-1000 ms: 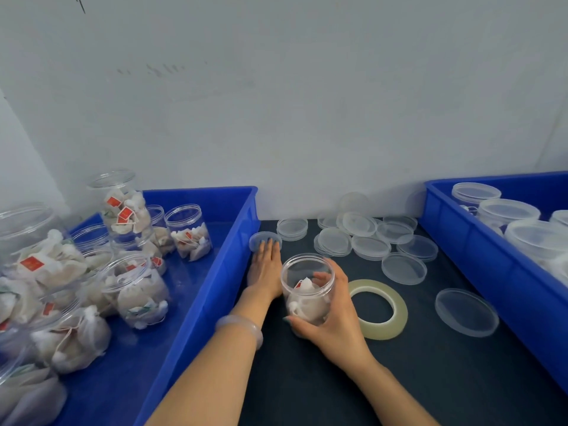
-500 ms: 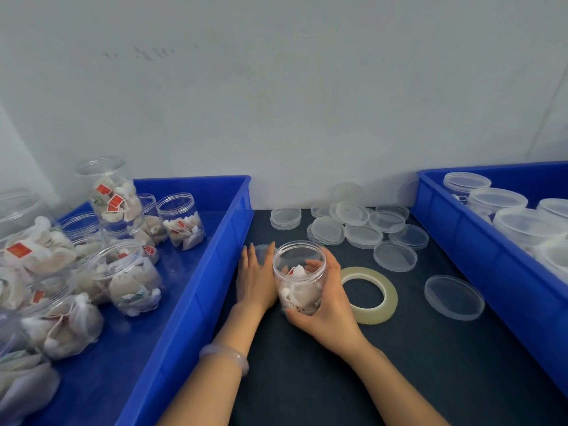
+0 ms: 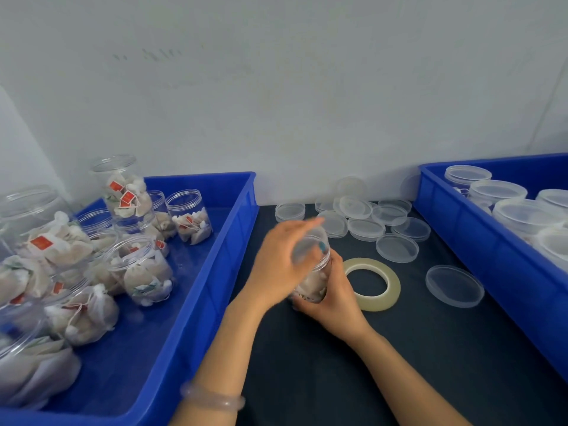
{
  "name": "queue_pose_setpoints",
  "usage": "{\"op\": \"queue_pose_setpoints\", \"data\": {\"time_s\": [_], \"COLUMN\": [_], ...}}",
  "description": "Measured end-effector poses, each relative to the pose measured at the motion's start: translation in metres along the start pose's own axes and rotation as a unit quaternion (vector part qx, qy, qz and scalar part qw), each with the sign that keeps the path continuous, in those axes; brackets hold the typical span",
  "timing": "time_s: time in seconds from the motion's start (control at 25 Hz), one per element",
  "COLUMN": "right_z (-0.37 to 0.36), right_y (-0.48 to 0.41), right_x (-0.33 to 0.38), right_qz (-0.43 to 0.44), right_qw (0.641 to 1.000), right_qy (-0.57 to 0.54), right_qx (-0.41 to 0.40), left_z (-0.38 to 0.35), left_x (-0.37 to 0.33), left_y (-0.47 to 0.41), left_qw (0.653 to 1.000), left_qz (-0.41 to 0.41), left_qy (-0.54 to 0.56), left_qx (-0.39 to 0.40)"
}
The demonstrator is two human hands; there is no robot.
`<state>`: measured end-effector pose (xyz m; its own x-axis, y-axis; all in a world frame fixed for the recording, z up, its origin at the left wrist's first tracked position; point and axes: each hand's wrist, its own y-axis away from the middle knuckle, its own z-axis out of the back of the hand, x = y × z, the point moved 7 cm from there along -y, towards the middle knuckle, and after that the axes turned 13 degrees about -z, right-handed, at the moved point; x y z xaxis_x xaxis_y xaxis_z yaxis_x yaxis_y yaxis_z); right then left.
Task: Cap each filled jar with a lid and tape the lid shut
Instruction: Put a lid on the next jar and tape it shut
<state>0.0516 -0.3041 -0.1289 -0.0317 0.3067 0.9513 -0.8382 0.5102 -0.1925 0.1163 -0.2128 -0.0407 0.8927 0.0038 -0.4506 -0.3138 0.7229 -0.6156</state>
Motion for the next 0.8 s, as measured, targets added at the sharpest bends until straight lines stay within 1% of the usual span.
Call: {"op": "queue_pose_setpoints", "data": {"time_s": [0.04,0.08,0.24,0.32,0.36,0.44,0.56,0.64,0.72,0.8], "right_z": [0.000,-0.001,-0.002,-0.001,0.000,0.000,0.002,0.007,0.011,0.015], "right_y": [0.000,0.001,0.004,0.004,0.003,0.003,0.002,0.004,0.007,0.008], "right_x": [0.001,0.002,0.007,0.010,0.011,0.008,0.002,0.005,0.013,0.019], "right_qz": [0.005,0.009,0.032,0.042,0.047,0.046,-0.007,-0.009,-0.010,-0.033], "right_qw": [1.000,1.000,0.999,0.999,0.999,0.999,1.000,0.999,1.000,0.999], "right_qy": [0.001,0.000,0.002,0.010,0.013,0.015,0.026,0.031,0.007,-0.021], "right_qx": [0.003,0.004,-0.003,-0.009,-0.009,-0.002,-0.003,-0.016,-0.009,0.008], "left_z": [-0.009,-0.014,-0.018,-0.022,-0.024,-0.025,-0.018,-0.011,-0.005,0.000], "left_x": [-0.006,-0.005,-0.006,-0.005,-0.003,-0.002,0.003,0.011,0.013,0.010], "left_y": [-0.002,-0.003,-0.005,-0.007,-0.008,-0.011,-0.012,-0.014,-0.015,-0.016], "left_qw": [0.995,0.985,0.960,0.941,0.938,0.948,0.976,0.983,0.984,0.973], "left_qz": [-0.004,0.010,0.038,0.063,0.078,0.098,0.120,0.134,0.138,0.137], "left_qy": [-0.081,-0.139,-0.248,-0.305,-0.312,-0.275,-0.156,-0.078,0.040,0.149], "left_qx": [0.061,0.098,0.120,0.129,0.130,0.127,0.098,0.095,0.103,0.110]}}
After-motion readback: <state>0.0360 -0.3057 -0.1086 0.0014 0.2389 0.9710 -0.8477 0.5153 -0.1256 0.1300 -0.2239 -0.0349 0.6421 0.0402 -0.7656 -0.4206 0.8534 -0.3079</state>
